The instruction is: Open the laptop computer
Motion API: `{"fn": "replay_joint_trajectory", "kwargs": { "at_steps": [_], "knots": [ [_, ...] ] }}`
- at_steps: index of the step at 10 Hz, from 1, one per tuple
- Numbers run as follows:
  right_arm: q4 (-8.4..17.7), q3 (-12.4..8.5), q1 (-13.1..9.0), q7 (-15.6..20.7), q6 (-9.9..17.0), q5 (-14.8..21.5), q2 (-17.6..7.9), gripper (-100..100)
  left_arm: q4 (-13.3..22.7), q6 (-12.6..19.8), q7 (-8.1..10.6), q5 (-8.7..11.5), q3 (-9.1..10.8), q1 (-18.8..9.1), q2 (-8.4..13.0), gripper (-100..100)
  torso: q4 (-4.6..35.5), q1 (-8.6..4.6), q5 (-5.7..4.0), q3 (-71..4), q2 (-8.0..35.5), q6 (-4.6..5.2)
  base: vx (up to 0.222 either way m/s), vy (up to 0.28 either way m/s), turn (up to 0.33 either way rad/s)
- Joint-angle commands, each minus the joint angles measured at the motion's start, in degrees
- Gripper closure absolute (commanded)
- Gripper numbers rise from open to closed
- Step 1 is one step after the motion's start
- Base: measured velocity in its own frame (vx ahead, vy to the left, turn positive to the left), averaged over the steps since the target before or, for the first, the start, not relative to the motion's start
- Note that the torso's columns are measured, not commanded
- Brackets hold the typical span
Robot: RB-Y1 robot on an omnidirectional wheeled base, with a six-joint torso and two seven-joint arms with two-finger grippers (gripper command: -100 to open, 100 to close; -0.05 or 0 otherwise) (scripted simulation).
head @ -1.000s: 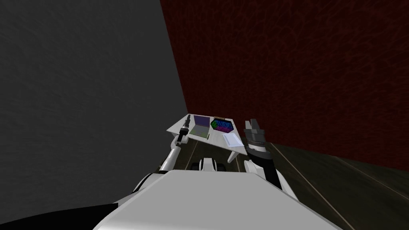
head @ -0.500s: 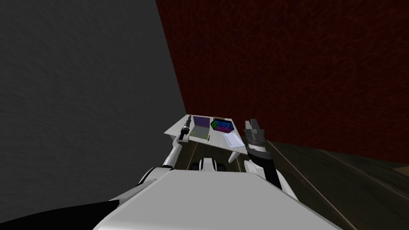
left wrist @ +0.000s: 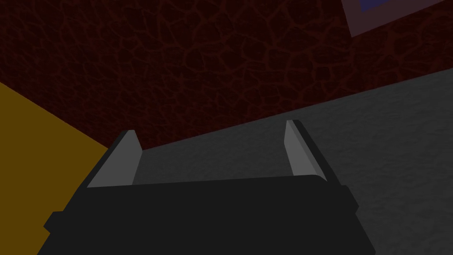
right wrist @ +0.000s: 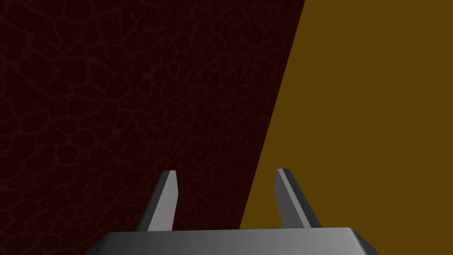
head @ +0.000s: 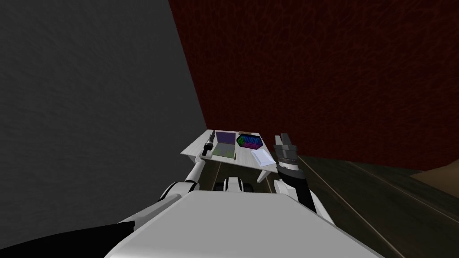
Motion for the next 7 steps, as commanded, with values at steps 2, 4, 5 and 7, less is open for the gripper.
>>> {"fn": "replay_joint_trajectory", "kwargs": {
  "at_steps": [2, 4, 5, 7],
  "knots": [
    [0.0, 0.0, 0.0, 0.0, 0.0, 0.0, 0.0, 0, 6.5, 0.8, 0.08, -1.4, 1.62, -3.1, -0.5, -100, 0.0, -0.09, -0.03, 0.1, 0.1, 0.01, 0.055, 0.105, -0.141],
    [0.0, 0.0, 0.0, 0.0, 0.0, 0.0, 0.0, 0, 9.5, 0.9, 0.15, -1.9, 2.24, -4.2, -0.6, -100, 0.0, -0.16, -0.04, 0.1, 0.1, -0.03, 0.049, 0.07, -0.067],
    [0.0, 0.0, 0.0, 0.0, 0.0, 0.0, 0.0, 0, 10.6, 0.9, 0.15, -1.9, 2.24, -4.2, -0.6, -100, 0.0, -0.17, -0.05, 0.0, 0.1, 0.01, 0.043, 0.053, -0.062],
    [0.0, 0.0, 0.0, 0.0, 0.0, 0.0, 0.0, 0, 14.9, 1.2, 0.3, -2.9, 3.42, -6.4, -0.9, -100, 0.0, -0.07, -0.02, 0.0, 0.1, 0.01, 0.053, 0.083, -0.12]
  ]
}}
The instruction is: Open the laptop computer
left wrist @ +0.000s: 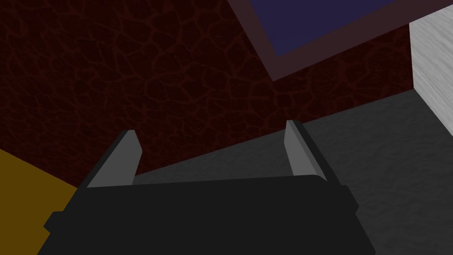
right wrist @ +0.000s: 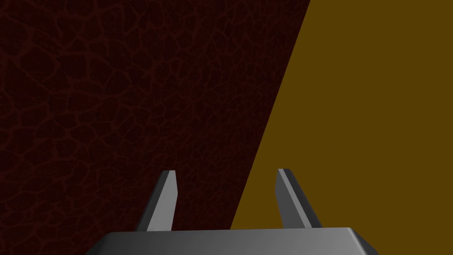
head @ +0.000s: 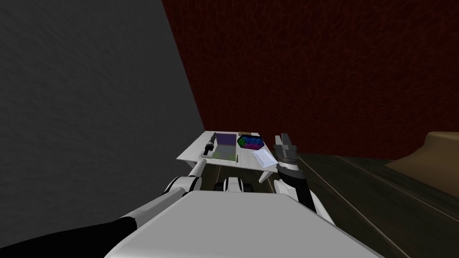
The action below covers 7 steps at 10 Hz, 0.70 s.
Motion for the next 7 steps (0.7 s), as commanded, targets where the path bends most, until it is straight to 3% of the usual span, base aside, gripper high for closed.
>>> {"fn": "replay_joint_trajectory", "kwargs": {
  "at_steps": [1, 7],
  "knots": [
    [0.0, 0.0, 0.0, 0.0, 0.0, 0.0, 0.0, 0, 5.5, 0.6, 0.21, -1.2, 1.34, -2.3, -0.3, -100, 0.0, 0.11, 0.04, 0.0, 0.0, -0.02, 0.074, 0.115, -0.152],
    [0.0, 0.0, 0.0, 0.0, 0.0, 0.0, 0.0, 0, 13.2, 1.0, 0.38, -2.6, 2.96, -5.3, -0.4, -100, 0.0, -0.07, -0.02, 0.0, 0.0, -0.01, 0.035, 0.065, -0.069]
  ]
}}
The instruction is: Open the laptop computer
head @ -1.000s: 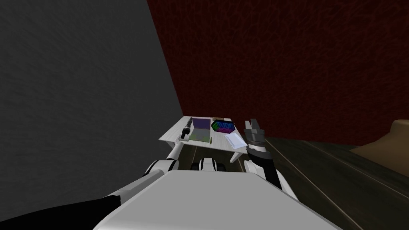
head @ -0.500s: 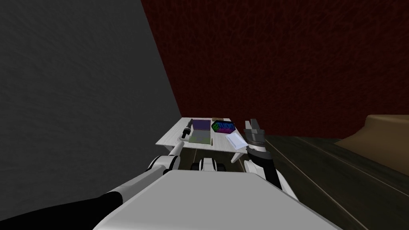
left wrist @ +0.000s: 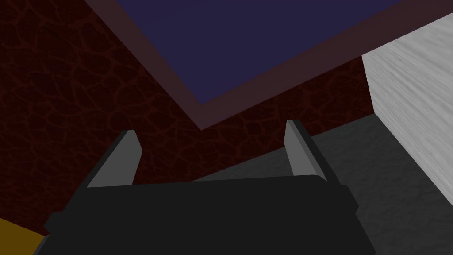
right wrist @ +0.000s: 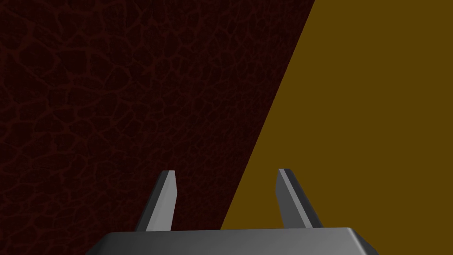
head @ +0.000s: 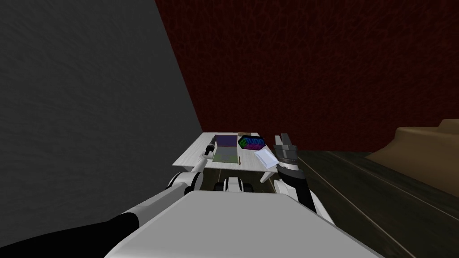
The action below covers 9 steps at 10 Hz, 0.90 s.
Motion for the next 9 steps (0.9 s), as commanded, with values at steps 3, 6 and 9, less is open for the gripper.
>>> {"fn": "replay_joint_trajectory", "kwargs": {
  "at_steps": [3, 6, 9],
  "knots": [
    [0.0, 0.0, 0.0, 0.0, 0.0, 0.0, 0.0, 0, 2.3, 0.4, 0.83, -0.8, 1.21, -0.5, 0.8, -100, 0.0, 0.02, 0.02, 0.0, 0.0, -0.03, 0.024, 0.038, -0.076],
    [0.0, 0.0, 0.0, 0.0, 0.0, 0.0, 0.0, 0, 0.7, 1.0, 1.72, -1.1, 1.55, 0.8, 1.5, -100, 0.0, -0.05, -0.01, 0.0, 0.0, 0.01, 0.009, -0.021, -0.086],
    [0.0, 0.0, 0.0, 0.0, 0.0, 0.0, 0.0, 0, -4.7, 3.0, 4.39, -1.7, 2.58, 4.8, 3.6, -100, 0.0, 0.04, 0.02, 0.0, -0.1, 0.0, 0.022, -0.032, -0.155]
  ]
}}
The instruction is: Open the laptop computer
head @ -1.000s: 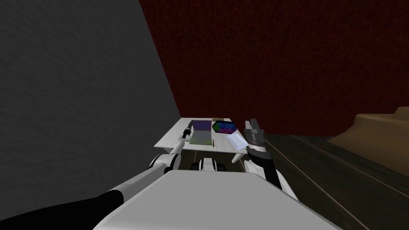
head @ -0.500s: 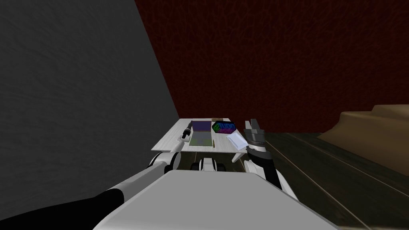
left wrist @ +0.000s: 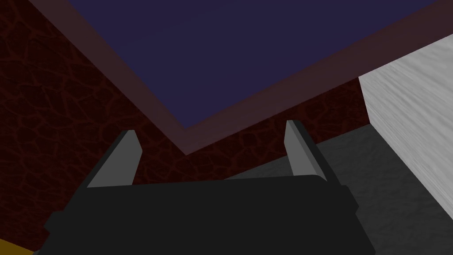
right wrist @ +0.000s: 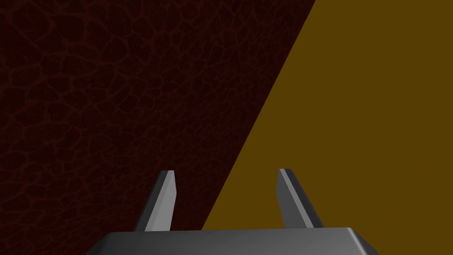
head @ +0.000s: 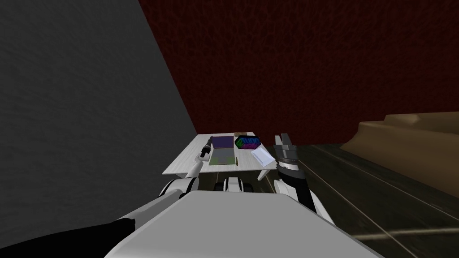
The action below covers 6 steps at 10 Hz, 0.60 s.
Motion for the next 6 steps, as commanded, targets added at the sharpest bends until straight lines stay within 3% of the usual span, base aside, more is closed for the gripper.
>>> {"fn": "replay_joint_trajectory", "kwargs": {
  "at_steps": [1, 2, 4, 6],
  "knots": [
    [0.0, 0.0, 0.0, 0.0, 0.0, 0.0, 0.0, 0, 3.2, -1.3, 0.56, 0.0, 1.16, -1.4, 1.2, -100, 0.0, 0.01, -0.01, 0.0, 0.0, -0.01, 0.012, -0.016, -0.007],
    [0.0, 0.0, 0.0, 0.0, 0.0, 0.0, 0.0, 0, -0.2, 0.0, 2.34, -0.4, 1.84, 1.2, 2.7, -100, 0.0, 0.08, 0.01, 0.0, 0.0, -0.04, 0.023, -0.031, -0.228],
    [0.0, 0.0, 0.0, 0.0, 0.0, 0.0, 0.0, 0, -0.2, 0.0, 2.34, -0.4, 1.84, 1.2, 2.7, -100, 0.0, 0.03, 0.0, 0.0, 0.0, 0.0, 0.014, -0.016, -0.043],
    [0.0, 0.0, 0.0, 0.0, 0.0, 0.0, 0.0, 0, -3.5, 1.3, 4.12, -0.9, 2.53, 3.8, 4.1, -100, 0.0, 0.04, 0.01, 0.0, 0.1, 0.0, 0.015, -0.018, -0.137]
  ]
}}
